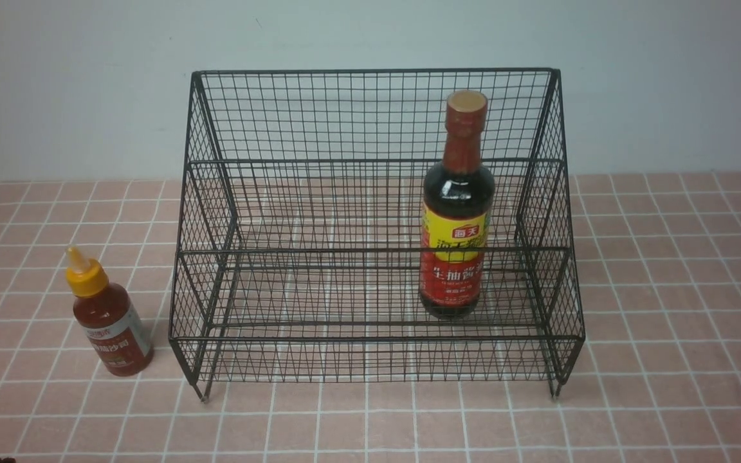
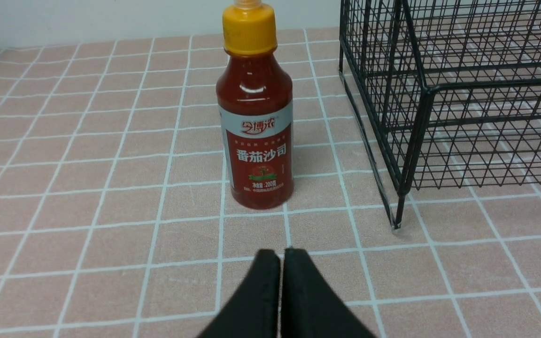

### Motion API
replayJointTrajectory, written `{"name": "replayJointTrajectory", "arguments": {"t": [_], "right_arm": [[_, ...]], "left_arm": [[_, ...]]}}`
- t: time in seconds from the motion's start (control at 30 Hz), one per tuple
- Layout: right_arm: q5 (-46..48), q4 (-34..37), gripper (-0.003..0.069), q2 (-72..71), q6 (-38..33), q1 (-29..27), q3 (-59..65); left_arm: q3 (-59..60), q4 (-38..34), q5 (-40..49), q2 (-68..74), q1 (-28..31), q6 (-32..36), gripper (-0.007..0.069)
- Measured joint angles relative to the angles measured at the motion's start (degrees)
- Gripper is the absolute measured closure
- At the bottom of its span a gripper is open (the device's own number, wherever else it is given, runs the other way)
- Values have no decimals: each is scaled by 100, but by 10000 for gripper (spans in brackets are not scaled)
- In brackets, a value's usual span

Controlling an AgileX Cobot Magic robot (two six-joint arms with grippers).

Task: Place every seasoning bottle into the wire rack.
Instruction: Use the left arm to grab the condiment bottle closest to it

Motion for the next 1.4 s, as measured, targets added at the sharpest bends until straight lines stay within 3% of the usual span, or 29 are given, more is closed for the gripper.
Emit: {"name": "replayJointTrajectory", "arguments": {"t": [0.23, 0.43, 0.6, 1.0, 1.4], "right_arm": [[-278, -173, 670, -957, -165, -1488, 1638], [-360, -173, 670, -2146, -147, -2081, 3341], [219, -139, 670, -2715, 38, -2122, 3540], [260, -98, 670, -2751, 63, -1723, 3533], [264, -94, 670, -2751, 63, -1716, 3533]], "left_arm": [[0, 0, 0, 0, 0, 0, 634], [0, 0, 0, 0, 0, 0, 634], [0, 0, 0, -2, 0, 0, 634], [0, 0, 0, -2, 0, 0, 634], [0, 0, 0, -2, 0, 0, 634]]}}
